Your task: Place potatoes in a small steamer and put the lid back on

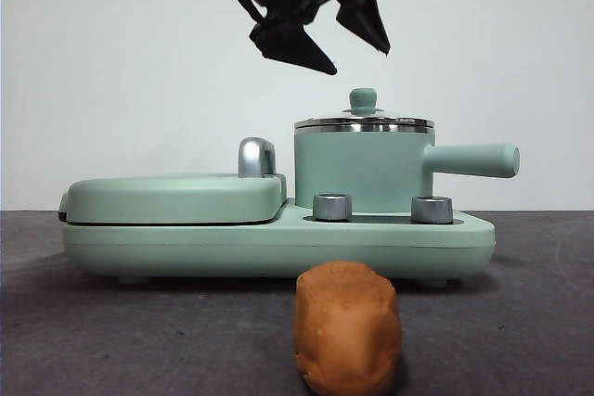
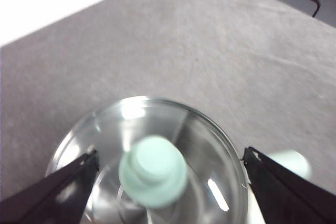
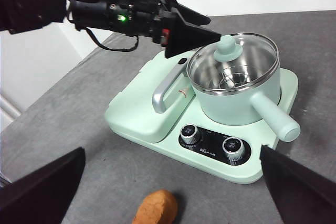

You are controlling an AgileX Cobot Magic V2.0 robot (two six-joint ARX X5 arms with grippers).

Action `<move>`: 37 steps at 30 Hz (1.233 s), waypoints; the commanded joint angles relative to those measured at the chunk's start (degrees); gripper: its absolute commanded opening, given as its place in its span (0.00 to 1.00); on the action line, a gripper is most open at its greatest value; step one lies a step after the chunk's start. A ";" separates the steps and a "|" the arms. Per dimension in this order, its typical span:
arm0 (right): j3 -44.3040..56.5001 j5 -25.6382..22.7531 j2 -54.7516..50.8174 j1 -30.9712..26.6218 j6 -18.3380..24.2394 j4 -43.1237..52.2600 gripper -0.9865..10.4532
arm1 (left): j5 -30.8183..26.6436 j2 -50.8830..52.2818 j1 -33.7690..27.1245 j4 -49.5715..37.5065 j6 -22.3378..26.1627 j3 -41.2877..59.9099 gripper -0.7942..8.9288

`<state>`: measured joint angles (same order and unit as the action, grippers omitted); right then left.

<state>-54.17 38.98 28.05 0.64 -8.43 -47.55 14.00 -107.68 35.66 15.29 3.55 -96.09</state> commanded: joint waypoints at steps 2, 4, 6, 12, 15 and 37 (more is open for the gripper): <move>-0.81 0.00 0.31 -0.02 -0.55 0.33 0.56 | -0.33 -2.32 0.46 -2.25 0.98 -1.62 0.53; -0.81 0.00 0.31 -0.02 -0.55 0.33 0.56 | -0.33 -2.97 0.46 -3.54 0.96 -1.62 0.53; -0.81 -0.02 0.31 -0.02 -0.55 0.33 0.56 | -0.33 -3.48 0.46 -4.37 0.98 -1.62 0.53; -0.81 -0.04 0.31 -0.02 -0.55 0.33 0.56 | -0.33 -5.27 0.50 -5.03 1.66 -1.62 0.53; -0.81 -0.02 0.31 -0.02 -0.57 0.33 0.56 | -0.33 -6.21 0.72 -5.03 1.79 -1.62 0.53; -0.81 -0.04 0.31 -0.02 -0.55 0.28 0.56 | -0.35 -7.61 0.79 -5.07 4.81 -1.64 0.19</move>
<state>-54.17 38.96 28.05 0.64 -8.43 -47.55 13.65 -113.62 35.88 10.83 7.90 -96.20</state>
